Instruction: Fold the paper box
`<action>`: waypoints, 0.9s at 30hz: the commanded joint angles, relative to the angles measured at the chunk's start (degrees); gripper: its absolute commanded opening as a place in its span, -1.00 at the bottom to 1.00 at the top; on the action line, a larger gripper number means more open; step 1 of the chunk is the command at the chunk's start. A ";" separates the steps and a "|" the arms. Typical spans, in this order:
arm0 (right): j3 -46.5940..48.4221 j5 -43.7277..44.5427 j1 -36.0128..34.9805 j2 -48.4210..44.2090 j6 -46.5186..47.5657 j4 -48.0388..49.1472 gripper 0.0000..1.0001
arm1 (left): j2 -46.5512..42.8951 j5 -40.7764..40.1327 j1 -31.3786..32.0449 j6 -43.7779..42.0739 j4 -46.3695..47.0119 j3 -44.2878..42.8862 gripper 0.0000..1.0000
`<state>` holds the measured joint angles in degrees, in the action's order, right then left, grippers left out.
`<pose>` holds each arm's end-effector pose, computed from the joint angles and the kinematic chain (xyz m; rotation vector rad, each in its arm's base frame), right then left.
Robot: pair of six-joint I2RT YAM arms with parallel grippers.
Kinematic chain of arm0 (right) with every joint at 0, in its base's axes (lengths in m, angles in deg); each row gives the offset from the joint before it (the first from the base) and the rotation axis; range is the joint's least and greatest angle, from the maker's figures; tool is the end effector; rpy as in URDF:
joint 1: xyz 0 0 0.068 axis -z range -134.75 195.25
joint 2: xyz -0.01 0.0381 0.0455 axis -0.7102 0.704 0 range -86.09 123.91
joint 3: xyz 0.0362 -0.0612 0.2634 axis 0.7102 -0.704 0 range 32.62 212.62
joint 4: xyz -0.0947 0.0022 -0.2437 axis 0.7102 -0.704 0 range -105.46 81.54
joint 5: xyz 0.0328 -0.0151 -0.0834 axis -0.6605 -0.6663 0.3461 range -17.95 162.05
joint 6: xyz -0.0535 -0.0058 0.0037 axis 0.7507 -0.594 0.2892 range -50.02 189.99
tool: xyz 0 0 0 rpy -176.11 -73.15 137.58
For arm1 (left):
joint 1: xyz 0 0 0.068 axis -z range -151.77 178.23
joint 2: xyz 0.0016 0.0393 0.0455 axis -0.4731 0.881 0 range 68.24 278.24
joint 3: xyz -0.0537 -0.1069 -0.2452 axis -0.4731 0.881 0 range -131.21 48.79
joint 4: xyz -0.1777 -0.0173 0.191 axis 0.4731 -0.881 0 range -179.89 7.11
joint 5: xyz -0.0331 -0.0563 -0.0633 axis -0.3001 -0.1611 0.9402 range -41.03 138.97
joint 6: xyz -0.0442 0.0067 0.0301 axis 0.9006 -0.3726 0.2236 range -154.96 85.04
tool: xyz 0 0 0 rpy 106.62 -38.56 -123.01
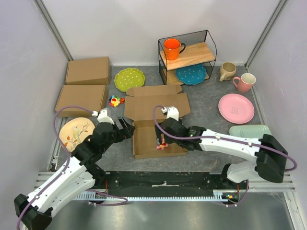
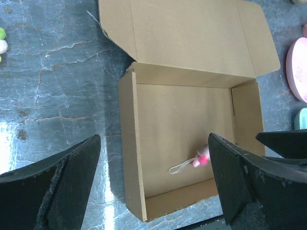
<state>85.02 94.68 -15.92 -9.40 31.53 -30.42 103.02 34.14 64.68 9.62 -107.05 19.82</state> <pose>0.1476 0.2397 0.2471 -0.2753 2.3205 0.4137 0.1236 -0.0800 0.2448 -0.3098 2.1068 -0.5868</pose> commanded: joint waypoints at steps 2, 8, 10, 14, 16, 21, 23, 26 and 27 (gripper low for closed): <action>1.65 4.68 -0.36 2.07 -2.50 -0.01 0.96 | -1.30 -2.39 -0.15 1.66 -1.23 -0.21 0.99; 6.74 12.60 1.48 -3.19 0.83 -1.68 0.96 | -0.34 -5.55 -0.15 -0.89 -2.12 -2.31 0.99; 7.45 12.79 6.81 -4.70 3.29 -1.69 0.96 | 0.98 -7.49 -0.32 -2.90 -1.50 -4.42 0.99; 8.15 7.08 21.94 -6.29 8.21 1.46 0.96 | 6.51 -7.85 -2.60 -6.34 0.25 -9.69 0.99; 9.47 2.89 28.89 -4.45 10.58 3.14 0.96 | 11.17 -4.08 -6.81 -7.39 1.83 -13.38 0.99; 13.16 -6.18 38.55 6.09 10.77 6.83 0.96 | 21.79 11.47 -18.93 -9.15 4.82 -20.41 0.99; 12.73 -11.28 40.33 9.70 9.63 9.38 0.96 | 24.18 14.55 -21.05 -10.64 5.09 -22.78 0.99; 11.59 -18.99 43.05 13.83 7.79 13.59 0.96 | 27.87 20.70 -26.06 -13.55 4.92 -24.63 0.99; 11.41 -20.60 44.19 14.80 7.35 14.56 0.96 | 28.32 20.72 -27.38 -14.07 4.91 -24.99 0.99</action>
<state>96.61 85.74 25.55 2.58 40.23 -22.51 129.03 46.01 41.45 1.12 -103.86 -1.64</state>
